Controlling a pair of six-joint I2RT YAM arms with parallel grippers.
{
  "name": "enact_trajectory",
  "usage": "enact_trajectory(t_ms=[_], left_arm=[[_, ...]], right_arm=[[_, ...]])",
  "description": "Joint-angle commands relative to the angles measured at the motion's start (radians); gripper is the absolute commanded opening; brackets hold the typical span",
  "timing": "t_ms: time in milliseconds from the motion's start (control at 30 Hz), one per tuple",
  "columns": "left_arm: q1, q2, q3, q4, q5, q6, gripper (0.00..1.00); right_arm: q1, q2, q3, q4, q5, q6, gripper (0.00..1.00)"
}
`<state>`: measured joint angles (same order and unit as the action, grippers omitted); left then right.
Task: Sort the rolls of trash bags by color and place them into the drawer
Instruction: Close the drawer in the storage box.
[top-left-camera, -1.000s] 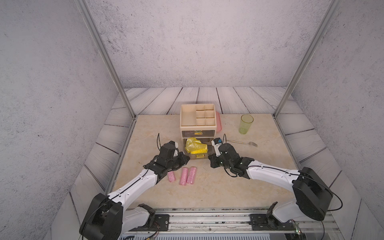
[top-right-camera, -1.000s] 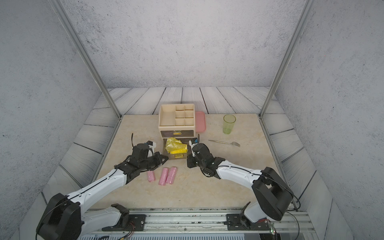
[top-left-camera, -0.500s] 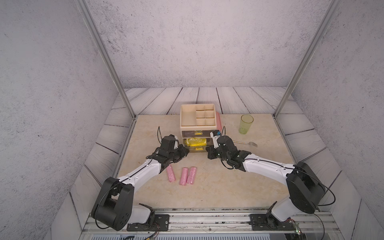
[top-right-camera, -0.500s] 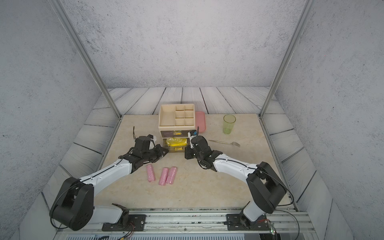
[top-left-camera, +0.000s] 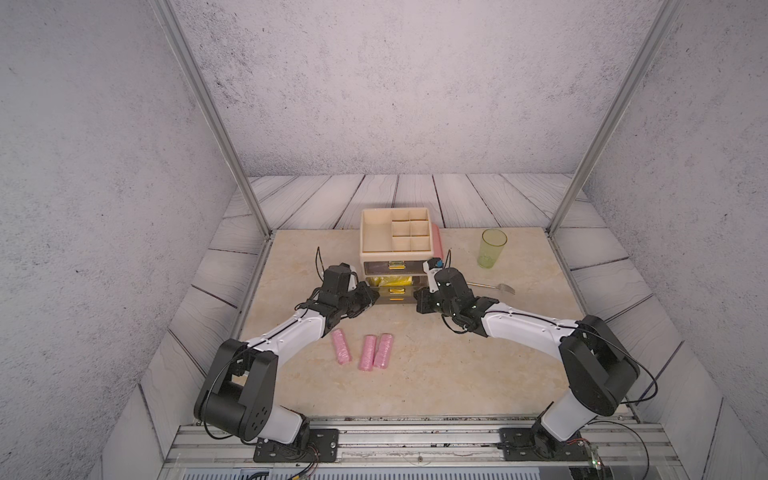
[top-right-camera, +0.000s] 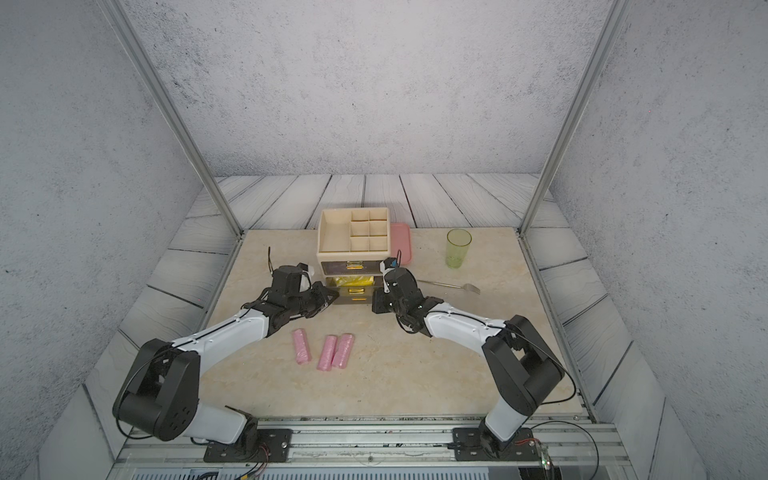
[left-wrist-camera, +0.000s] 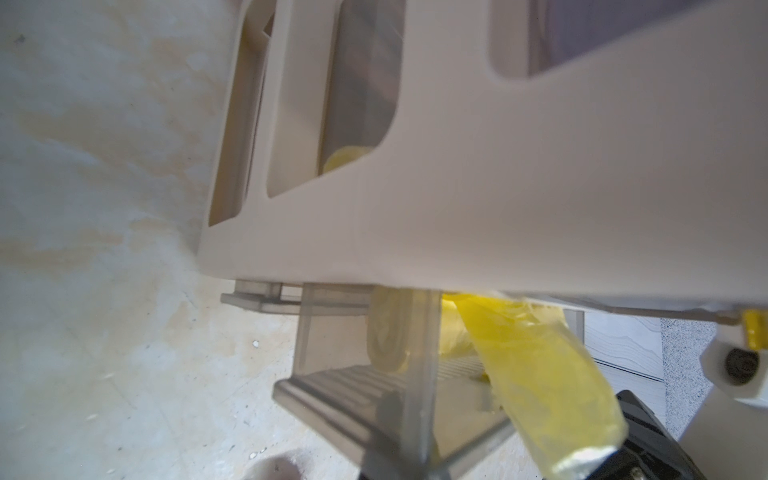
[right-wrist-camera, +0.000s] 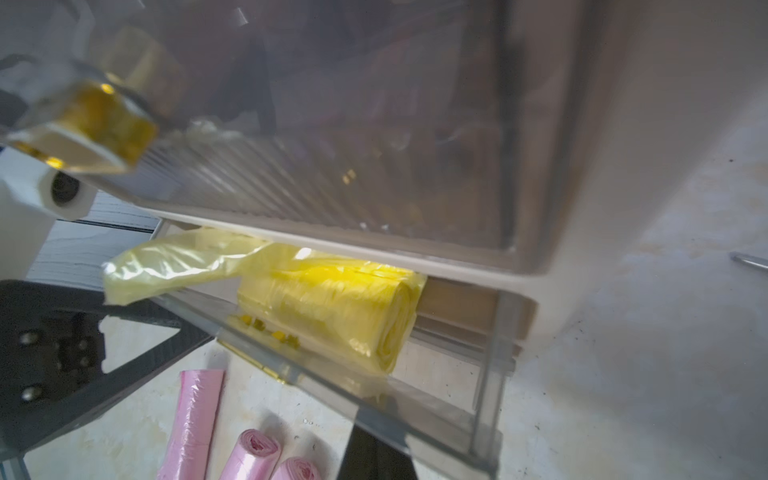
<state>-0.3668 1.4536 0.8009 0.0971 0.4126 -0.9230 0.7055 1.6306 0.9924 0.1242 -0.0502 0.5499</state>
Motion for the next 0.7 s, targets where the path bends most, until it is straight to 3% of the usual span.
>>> enact_trajectory(t_ms=[0,167,233,267,333,600,667], left_arm=[[0.006,-0.048,-0.019,0.012,0.009,0.017,0.0],[0.005,-0.128,-0.071,0.016,0.022,0.014,0.0],[0.003,-0.159,-0.084,0.017,0.033,0.032,0.14],[0.002,-0.174,-0.086,0.014,0.039,0.047,0.24],[-0.002,-0.199,-0.076,-0.016,0.04,0.085,0.34],[-0.068,-0.219,0.08,-0.297,-0.078,0.342,0.5],[-0.093,-0.195,0.126,-0.365,-0.131,0.391,0.54]], right_arm=[[-0.003,-0.028,-0.002,0.014,-0.02,-0.003,0.0],[-0.006,-0.083,-0.028,0.015,-0.032,-0.004,0.0],[-0.007,-0.11,-0.036,0.012,-0.03,-0.002,0.0],[-0.008,-0.124,-0.038,0.006,-0.025,-0.002,0.03],[-0.009,-0.148,-0.04,-0.01,-0.018,-0.014,0.14],[-0.019,-0.247,-0.043,-0.122,0.055,-0.09,0.4],[-0.024,-0.269,-0.052,-0.143,0.075,-0.104,0.42]])
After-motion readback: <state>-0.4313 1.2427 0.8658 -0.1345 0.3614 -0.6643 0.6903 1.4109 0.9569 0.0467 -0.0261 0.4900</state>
